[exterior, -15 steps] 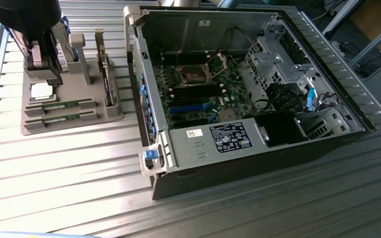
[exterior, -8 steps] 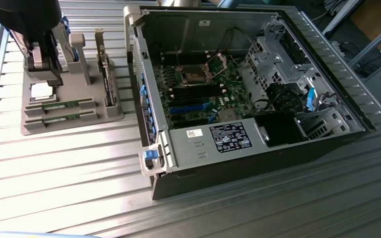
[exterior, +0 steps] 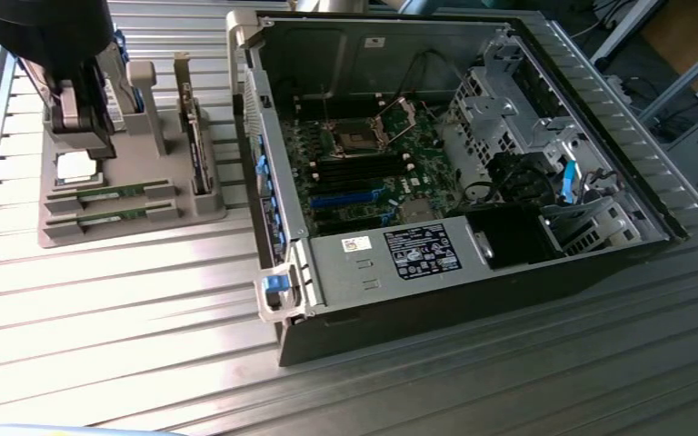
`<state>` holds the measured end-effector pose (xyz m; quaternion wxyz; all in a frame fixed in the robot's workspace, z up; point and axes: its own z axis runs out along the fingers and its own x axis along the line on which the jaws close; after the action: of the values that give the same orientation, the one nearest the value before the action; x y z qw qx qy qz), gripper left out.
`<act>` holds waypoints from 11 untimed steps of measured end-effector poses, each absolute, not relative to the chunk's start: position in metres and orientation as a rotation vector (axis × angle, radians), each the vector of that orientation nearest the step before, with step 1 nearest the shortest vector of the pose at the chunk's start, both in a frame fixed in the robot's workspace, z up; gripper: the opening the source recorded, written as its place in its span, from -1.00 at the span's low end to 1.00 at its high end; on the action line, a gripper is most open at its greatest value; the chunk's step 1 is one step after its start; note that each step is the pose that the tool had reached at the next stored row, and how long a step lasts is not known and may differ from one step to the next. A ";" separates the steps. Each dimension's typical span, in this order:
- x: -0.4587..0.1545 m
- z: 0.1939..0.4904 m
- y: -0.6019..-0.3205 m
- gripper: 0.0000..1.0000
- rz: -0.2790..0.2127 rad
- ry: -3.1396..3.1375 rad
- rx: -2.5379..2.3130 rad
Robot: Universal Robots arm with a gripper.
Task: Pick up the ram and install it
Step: 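Pick up the ram and move it above insertion slot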
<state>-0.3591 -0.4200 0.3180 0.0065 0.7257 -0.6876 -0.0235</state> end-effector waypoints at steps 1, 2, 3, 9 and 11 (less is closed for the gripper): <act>-0.359 0.318 -0.420 -0.28 -0.074 -2.151 2.270; -0.359 0.317 -0.420 -0.28 -0.074 -2.151 2.270; -0.359 0.317 -0.420 -0.28 -0.074 -2.151 2.270; -0.359 0.315 -0.421 -0.28 -0.074 -2.151 2.270; -0.359 0.314 -0.421 -0.28 -0.074 -2.151 2.270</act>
<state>-0.3592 -0.4210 0.3143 0.0065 0.7257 -0.6876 -0.0235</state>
